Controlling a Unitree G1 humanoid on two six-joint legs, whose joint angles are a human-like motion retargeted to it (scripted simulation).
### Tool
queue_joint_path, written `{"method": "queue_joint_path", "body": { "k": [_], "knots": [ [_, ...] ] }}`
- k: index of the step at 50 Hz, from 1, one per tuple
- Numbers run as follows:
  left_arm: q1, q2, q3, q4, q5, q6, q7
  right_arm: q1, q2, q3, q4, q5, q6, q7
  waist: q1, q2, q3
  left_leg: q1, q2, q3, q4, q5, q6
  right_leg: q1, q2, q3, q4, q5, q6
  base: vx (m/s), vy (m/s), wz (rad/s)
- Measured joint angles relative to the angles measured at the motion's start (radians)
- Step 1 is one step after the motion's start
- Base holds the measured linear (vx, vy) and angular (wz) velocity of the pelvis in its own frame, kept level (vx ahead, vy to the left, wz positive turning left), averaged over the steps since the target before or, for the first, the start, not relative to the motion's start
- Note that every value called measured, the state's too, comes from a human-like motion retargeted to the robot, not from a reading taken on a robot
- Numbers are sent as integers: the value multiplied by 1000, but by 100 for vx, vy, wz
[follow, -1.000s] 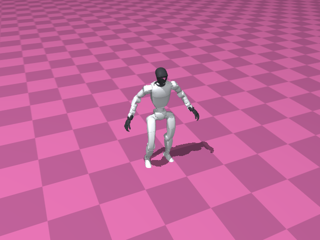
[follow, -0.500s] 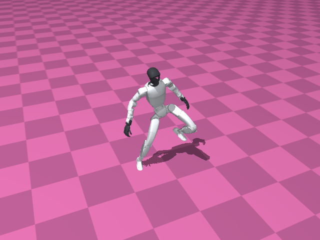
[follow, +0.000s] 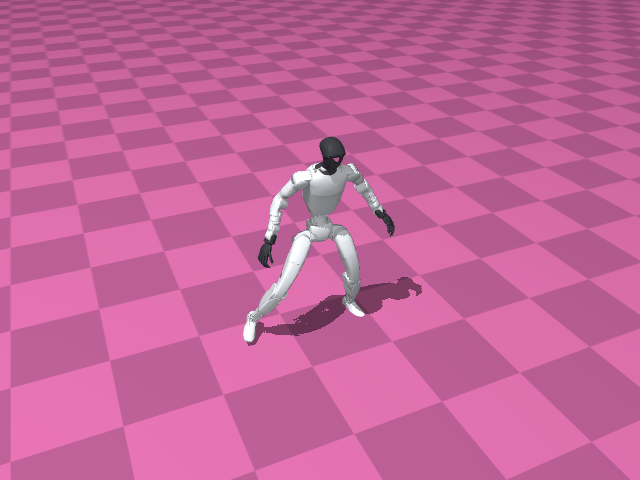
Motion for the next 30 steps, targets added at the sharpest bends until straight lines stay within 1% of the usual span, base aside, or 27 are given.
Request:
{"method": "queue_joint_path", "body": {
  "k": [3, 5, 7, 9, 12, 14, 16, 18, 20, 22, 23, 25, 26, 28, 30],
  "knots": [
    [-35, 43, 10, -40, -38, 10, -9, -1, 7, 30, -24, -19, -13, 4, 3, 34, 9, 25, 19, 10, -89, 24, 27, -120, 45, -122, 315, -170, -122, -12, 44, -6],
    [-49, 62, 24, -62, -61, 15, -11, 7, 7, 28, -38, -25, -22, 4, 3, 42, -1, 33, 15, 20, -150, 47, 30, -186, 92, -166, 499, -248, -163, -6, 36, 0],
    [-59, 72, 37, -77, -80, 20, -5, 22, 2, 14, -46, -22, -29, -2, -3, 41, -19, 34, -7, 26, -203, 67, 26, -232, 139, -199, 632, -306, -172, -3, 33, 19],
    [-71, 73, 45, -86, -95, 24, 0, 35, -7, 3, -45, -18, -33, -7, -7, 37, -36, 28, -39, 28, -242, 84, 26, -258, 166, -239, 717, -359, -177, -2, 32, 25],
    [-87, 61, 47, -87, -112, 29, -6, 41, -27, 5, -27, -25, -31, 0, -4, 29, -61, 18, -96, 35, -282, 100, 30, -266, 184, -294, 747, -399, -183, 0, 29, 13],
    [-86, 42, 49, -83, -116, 28, -17, 39, -43, 19, -13, -41, -27, 16, 3, 26, -77, 22, -131, 47, -310, 106, 23, -248, 209, -309, 689, -400, -175, 2, 25, -3],
    [-72, 15, 54, -76, -118, 24, -28, 34, -57, 37, -3, -62, -23, 37, 10, 26, -92, 34, -162, 61, -341, 113, 10, -213, 257, -293, 571, -390, -151, 5, 20, -13],
    [-47, -20, 62, -65, -118, 19, -36, 27, -69, 55, 0, -81, -18, 59, 15, 26, -102, 51, -193, 76, -367, 120, -3, -160, 317, -244, 397, -347, -109, 7, 16, -21],
    [-20, -60, 70, -49, -121, 11, -37, 15, -78, 71, 0, -93, -14, 74, 21, 23, -105, 66, -226, 94, -378, 120, -11, -85, 366, -183, 181, -266, -52, 7, 12, -30],
    [3, -98, 75, -28, -125, 5, -32, -1, -80, 83, 1, -98, -9, 74, 36, 17, -101, 72, -256, 119, -366, 114, -18, 6, 376, -159, -19, -236, -10, 7, 6, -42],
    [14, -116, 74, -18, -126, 5, -30, -6, -79, 87, 2, -97, -7, 70, 46, 13, -101, 67, -270, 131, -350, 115, -21, 44, 369, -164, -93, -253, -5, 4, 2, -47],
    [23, -151, 71, 7, -123, 10, -33, -25, -72, 97, 12, -89, 2, 67, 69, 1, -90, 33, -294, 141, -275, 144, -25, 110, 342, -179, -208, -287, -20, 0, -2, -42],
    [28, -170, 69, 15, -123, 13, -38, -30, -66, 99, 18, -87, 7, 71, 78, -9, -83, -10, -306, 136, -199, 184, -31, 124, 319, -174, -234, -287, -34, -4, -3, -26],
    [42, -205, 66, 22, -128, 17, -47, -36, -54, 101, 25, -83, 16, 82, 91, -31, -73, -120, -318, 130, -7, 257, -63, 128, 270, -154, -254, -275, -50, -6, -2, -5],
    [70, -237, 66, 9, -137, 10, -52, -29, -45, 96, 17, -79, 15, 83, 97, -54, -66, -239, -304, 149, 225, 268, -106, 125, 216, -135, -247, -266, -46, -6, 1, 12]
  ]
}}
